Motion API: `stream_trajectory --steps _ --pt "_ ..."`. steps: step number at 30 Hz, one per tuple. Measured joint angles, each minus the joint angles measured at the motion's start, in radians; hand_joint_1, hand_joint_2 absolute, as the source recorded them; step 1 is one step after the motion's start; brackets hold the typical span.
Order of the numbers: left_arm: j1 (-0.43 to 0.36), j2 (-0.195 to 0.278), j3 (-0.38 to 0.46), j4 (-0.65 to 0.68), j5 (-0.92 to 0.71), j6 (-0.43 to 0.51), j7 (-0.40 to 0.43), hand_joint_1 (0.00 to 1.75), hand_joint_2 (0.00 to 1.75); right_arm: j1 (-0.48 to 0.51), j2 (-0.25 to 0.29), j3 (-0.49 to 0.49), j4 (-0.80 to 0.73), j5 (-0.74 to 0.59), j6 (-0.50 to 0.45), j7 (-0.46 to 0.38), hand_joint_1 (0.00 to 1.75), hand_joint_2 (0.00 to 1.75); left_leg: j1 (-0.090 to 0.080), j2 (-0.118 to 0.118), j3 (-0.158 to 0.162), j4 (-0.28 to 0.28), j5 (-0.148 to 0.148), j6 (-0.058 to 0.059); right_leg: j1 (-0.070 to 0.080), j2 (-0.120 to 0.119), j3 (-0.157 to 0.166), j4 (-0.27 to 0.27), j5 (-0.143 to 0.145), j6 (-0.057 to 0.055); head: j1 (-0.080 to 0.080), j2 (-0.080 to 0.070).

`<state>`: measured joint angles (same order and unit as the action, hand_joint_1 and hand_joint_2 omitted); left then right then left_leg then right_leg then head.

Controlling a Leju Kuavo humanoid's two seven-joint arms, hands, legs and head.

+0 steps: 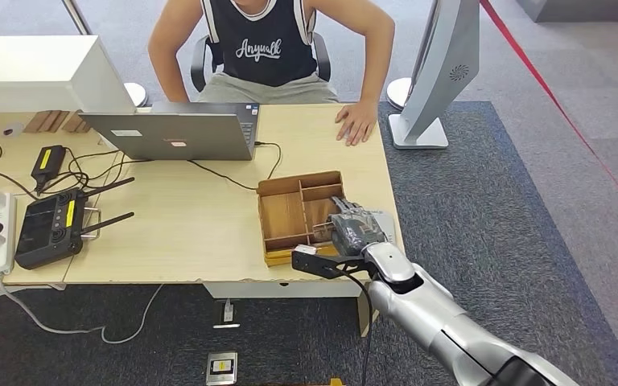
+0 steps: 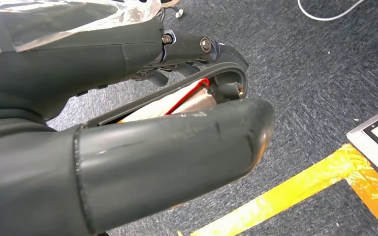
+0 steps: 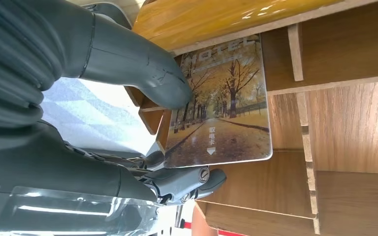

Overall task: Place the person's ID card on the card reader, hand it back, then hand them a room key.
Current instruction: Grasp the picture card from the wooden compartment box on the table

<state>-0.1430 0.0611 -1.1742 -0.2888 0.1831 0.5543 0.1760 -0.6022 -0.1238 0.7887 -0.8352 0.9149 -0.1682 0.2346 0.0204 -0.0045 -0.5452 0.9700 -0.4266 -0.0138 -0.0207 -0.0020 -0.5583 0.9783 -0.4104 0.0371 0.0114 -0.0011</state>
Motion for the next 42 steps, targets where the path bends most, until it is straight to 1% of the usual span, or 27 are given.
stream_trajectory --steps 3,13,19,25,36,42 --pt "0.001 -0.002 0.0 0.0 0.0 0.0 -0.001 0.0 0.0 -0.003 0.003 0.001 0.004 0.0 0.0 0.0 1.58 1.75 0.0 0.0 0.0 0.0 0.0 0.0 0.0 0.0 0.0 0.0 0.0 0.0 0.0 0.0" --pt "0.002 -0.005 0.0 0.0 -0.004 0.001 -0.001 0.0 0.0 -0.008 0.008 0.002 0.017 0.0 -0.011 0.001 1.64 1.75 0.0 0.0 0.0 0.0 0.0 0.0 0.0 0.0 0.0 0.0 0.0 0.0 0.0 0.0" --pt "0.002 -0.008 0.0 0.0 -0.007 0.001 -0.001 0.0 0.0 -0.024 0.008 0.002 0.022 0.0 -0.018 0.002 1.63 1.75 0.0 0.0 0.0 0.0 0.0 0.0 0.0 0.0 0.0 0.0 0.0 0.0 0.0 0.0" --pt "0.002 -0.01 0.0 0.0 -0.007 0.001 -0.003 0.0 0.0 -0.045 0.008 0.001 0.022 0.0 -0.019 0.008 1.75 1.75 0.0 0.0 0.0 0.0 0.0 0.0 0.0 0.0 0.0 0.0 0.0 0.0 0.0 0.0" --pt "-0.001 -0.013 0.001 0.0 -0.007 0.002 -0.006 0.0 0.0 -0.156 -0.011 -0.027 0.013 0.0 -0.017 0.034 1.75 1.75 0.0 0.0 -0.001 0.0 0.001 0.0 0.0 0.0 -0.001 0.0 0.001 0.0 0.0 0.0" --pt "-0.004 -0.017 0.008 0.0 -0.004 0.004 -0.01 0.0 0.0 -0.193 -0.022 -0.044 0.011 -0.004 -0.017 0.036 1.75 1.75 0.0 0.0 -0.001 0.0 0.001 0.0 0.0 0.0 -0.001 0.0 0.001 0.0 0.0 0.0"
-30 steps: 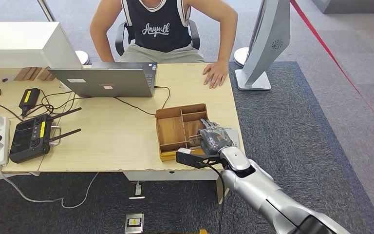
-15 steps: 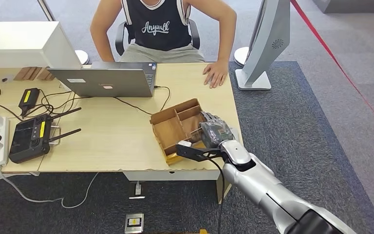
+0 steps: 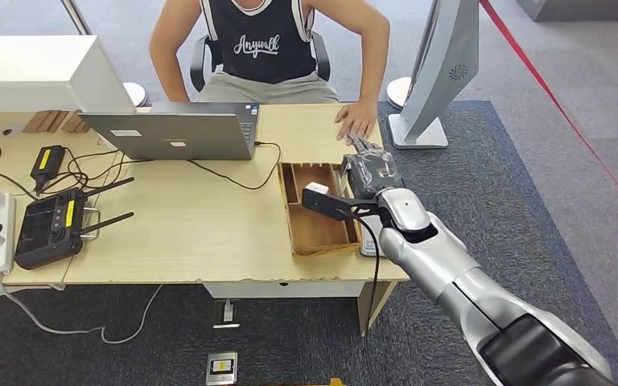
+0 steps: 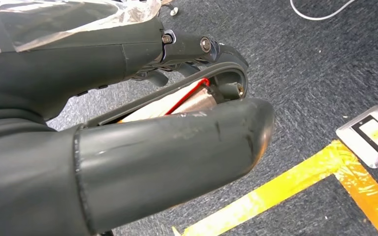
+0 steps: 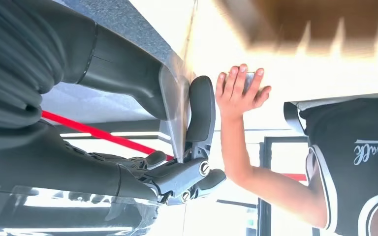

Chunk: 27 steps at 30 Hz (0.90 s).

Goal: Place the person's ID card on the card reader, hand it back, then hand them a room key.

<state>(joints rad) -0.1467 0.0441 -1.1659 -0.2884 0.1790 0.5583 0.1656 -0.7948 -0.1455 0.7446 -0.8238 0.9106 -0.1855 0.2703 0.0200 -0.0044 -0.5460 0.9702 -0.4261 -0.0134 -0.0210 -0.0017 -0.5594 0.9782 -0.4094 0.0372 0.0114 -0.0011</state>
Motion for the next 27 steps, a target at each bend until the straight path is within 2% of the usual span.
stream_trajectory --steps 17,21,24,27 --pt "0.0 -0.006 0.01 0.0 0.003 0.006 -0.002 0.0 0.0 0.0 0.001 -0.004 0.009 -0.019 -0.011 -0.018 1.75 1.75 0.0 0.0 0.0 0.0 0.0 0.0 0.0 0.0 0.0 0.0 0.0 0.0 0.0 0.0" --pt "0.0 -0.007 0.011 0.0 0.002 0.007 -0.002 0.0 0.0 -0.001 0.001 -0.005 0.01 -0.02 -0.044 -0.031 1.75 1.75 0.0 0.0 0.0 0.0 0.0 0.0 0.0 0.0 0.0 0.0 0.0 0.0 0.0 0.0" --pt "0.0 -0.007 0.011 0.0 -0.005 0.007 -0.005 0.0 0.0 -0.022 -0.002 -0.012 -0.008 -0.022 -0.067 -0.036 1.75 1.75 0.0 0.0 0.0 0.0 0.0 0.0 0.0 0.0 0.0 0.0 0.0 0.0 0.0 0.0" --pt "-0.003 -0.007 0.011 0.001 -0.018 0.004 -0.005 0.0 0.0 -0.072 -0.007 -0.018 -0.048 -0.022 -0.048 -0.029 1.75 1.75 0.0 0.0 0.0 0.0 0.0 0.0 0.0 0.0 0.0 0.0 0.001 0.0 0.0 0.0"
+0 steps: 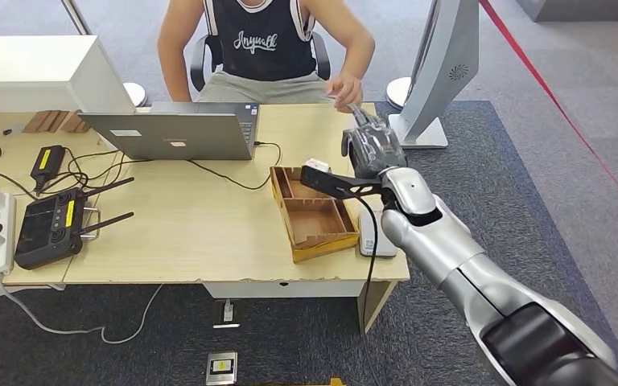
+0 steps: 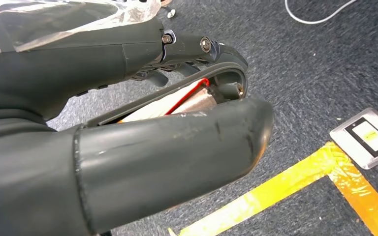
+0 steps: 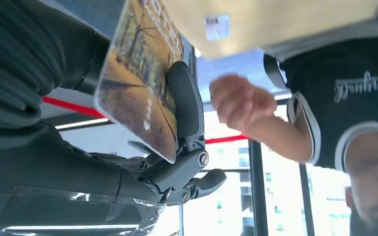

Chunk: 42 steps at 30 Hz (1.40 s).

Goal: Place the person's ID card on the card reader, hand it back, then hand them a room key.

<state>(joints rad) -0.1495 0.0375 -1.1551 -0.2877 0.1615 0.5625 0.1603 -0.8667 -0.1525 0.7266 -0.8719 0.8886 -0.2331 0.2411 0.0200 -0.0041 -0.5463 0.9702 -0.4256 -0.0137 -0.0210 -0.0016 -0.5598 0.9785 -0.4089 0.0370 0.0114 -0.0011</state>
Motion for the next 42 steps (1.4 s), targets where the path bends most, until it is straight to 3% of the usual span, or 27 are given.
stream_trajectory --steps 9,18,28,42 --pt "-0.019 0.0 0.0 0.0 -0.027 -0.028 0.009 0.0 0.0 -0.132 0.04 -0.001 -0.035 -0.014 0.073 -0.042 1.75 1.75 0.0 0.0 -0.001 0.0 0.001 0.0 0.0 0.0 -0.001 0.001 0.001 -0.001 0.0 0.0" --pt "-0.033 0.004 0.0 0.0 -0.052 -0.041 0.017 0.0 0.0 -0.284 0.151 0.023 0.177 -0.037 0.084 -0.06 1.75 1.75 0.0 -0.001 -0.002 0.0 0.002 0.0 0.0 0.0 -0.002 0.001 0.001 -0.001 0.0 0.0" --pt "-0.033 0.02 0.001 0.001 -0.053 -0.049 0.02 0.0 0.0 -0.313 0.188 0.04 0.353 -0.046 0.083 -0.011 1.75 1.75 0.0 0.0 -0.002 0.0 0.002 -0.001 0.0 0.0 -0.002 0.001 0.001 -0.001 0.0 0.0" --pt "-0.027 0.029 0.008 0.002 -0.042 -0.049 0.018 0.0 0.0 -0.317 0.193 0.042 0.46 -0.072 0.075 0.019 1.75 1.75 0.0 0.0 -0.002 0.0 0.002 0.0 0.0 0.0 -0.002 0.001 0.001 -0.001 0.0 0.0"
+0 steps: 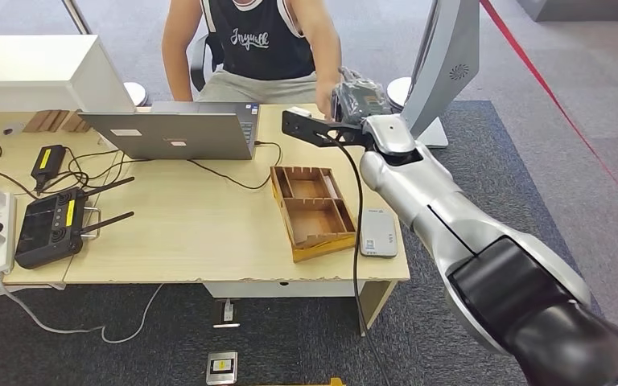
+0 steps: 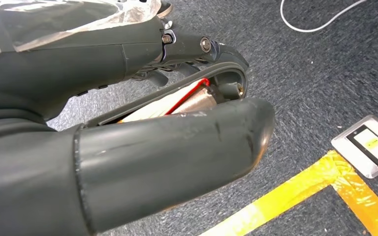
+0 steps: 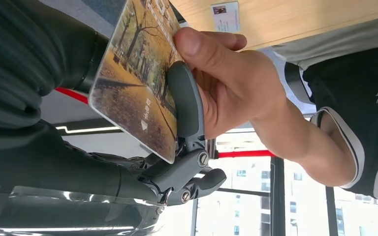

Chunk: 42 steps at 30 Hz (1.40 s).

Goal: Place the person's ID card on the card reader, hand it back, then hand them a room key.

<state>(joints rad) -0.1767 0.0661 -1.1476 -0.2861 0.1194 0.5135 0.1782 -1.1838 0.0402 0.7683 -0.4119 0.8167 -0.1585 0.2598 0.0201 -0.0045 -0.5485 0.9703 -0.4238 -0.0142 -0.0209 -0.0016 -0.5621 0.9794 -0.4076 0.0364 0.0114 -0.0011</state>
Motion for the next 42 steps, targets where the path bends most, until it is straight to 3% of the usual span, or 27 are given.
stream_trajectory --steps 9,10,13,14,24,32,37,42 --pt "0.002 0.001 0.006 0.0 0.001 0.0 0.0 0.0 0.0 0.0 0.002 0.0 0.029 -0.001 -0.002 0.0 1.71 1.75 0.0 0.0 0.0 0.0 0.0 0.0 0.0 0.0 0.0 0.0 0.0 0.0 0.0 0.0" --pt "0.002 0.001 0.006 0.0 0.001 0.0 0.0 0.0 0.0 0.0 0.003 0.0 0.031 -0.001 -0.002 0.0 1.44 1.75 0.0 0.0 0.0 0.0 0.0 0.0 0.0 0.0 0.0 0.0 0.0 0.0 0.0 0.0" --pt "0.002 0.001 0.006 0.0 0.001 0.0 0.0 0.0 0.0 0.0 0.004 0.0 0.035 -0.001 -0.003 0.0 0.16 1.75 0.0 0.0 0.0 0.0 0.0 0.0 0.0 0.0 0.0 0.0 0.0 0.0 0.0 0.0" --pt "0.002 0.001 0.007 0.0 0.001 0.0 -0.001 0.0 0.0 0.001 0.005 0.0 0.035 -0.001 -0.005 0.0 0.0 1.75 0.0 0.0 0.0 0.0 0.0 0.0 0.0 0.0 0.0 0.0 0.0 0.0 0.0 0.0" --pt "0.002 0.001 0.014 0.0 -0.007 -0.002 -0.004 0.0 0.0 -0.015 -0.009 0.0 0.036 0.008 -0.099 -0.035 0.0 1.75 0.0 0.0 0.0 0.0 0.0 0.0 0.0 0.0 0.0 0.0 0.001 0.0 0.0 0.0" --pt "0.005 0.001 0.021 0.001 -0.007 -0.004 -0.021 0.0 0.0 -0.027 -0.085 -0.008 0.013 -0.003 -0.186 -0.056 0.0 1.75 0.0 0.0 0.0 0.001 0.0 0.0 0.0 0.0 0.0 -0.001 0.001 0.0 0.0 0.0" --pt "0.032 -0.006 0.039 0.002 0.027 0.026 -0.043 0.0 0.0 0.029 -0.218 -0.052 -0.081 -0.067 -0.276 -0.012 0.0 1.75 0.0 -0.001 0.001 0.001 0.0 0.001 0.0 0.0 0.001 -0.003 0.001 0.001 0.0 0.0" --pt "0.077 -0.014 0.067 0.005 0.086 0.051 -0.056 0.0 0.0 0.206 -0.448 -0.16 -0.228 -0.147 -0.365 0.057 0.0 1.75 0.0 -0.002 0.002 0.002 -0.003 0.004 0.0 -0.002 0.005 -0.007 0.0 0.002 0.001 0.0"
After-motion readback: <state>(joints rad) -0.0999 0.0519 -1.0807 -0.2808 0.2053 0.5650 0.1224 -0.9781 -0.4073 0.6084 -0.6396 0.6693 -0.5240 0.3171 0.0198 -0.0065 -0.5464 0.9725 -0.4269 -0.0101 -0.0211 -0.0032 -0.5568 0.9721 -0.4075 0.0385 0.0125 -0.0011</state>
